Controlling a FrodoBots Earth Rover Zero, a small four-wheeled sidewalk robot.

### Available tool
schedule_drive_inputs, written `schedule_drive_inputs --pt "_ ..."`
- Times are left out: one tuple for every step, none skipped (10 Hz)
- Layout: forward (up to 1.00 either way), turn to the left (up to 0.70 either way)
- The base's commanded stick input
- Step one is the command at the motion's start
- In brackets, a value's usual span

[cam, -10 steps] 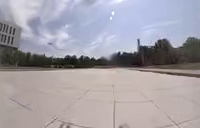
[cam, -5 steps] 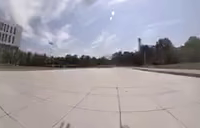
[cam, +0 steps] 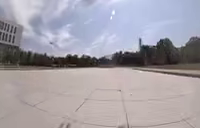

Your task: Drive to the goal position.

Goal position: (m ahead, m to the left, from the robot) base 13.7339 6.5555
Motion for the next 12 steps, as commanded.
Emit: schedule_drive_inputs --pt "0.7 0.0" --pt "0.7 0.0" --pt "0.7 0.0" --pt "0.7 0.0" --pt "0.7 0.0" --pt "0.7 0.0" --pt "0.7 0.0" --pt "0.7 0.0" --pt "0.7 0.0" --pt "0.7 0.0" --pt "0.7 0.0" --pt "0.7 0.0"
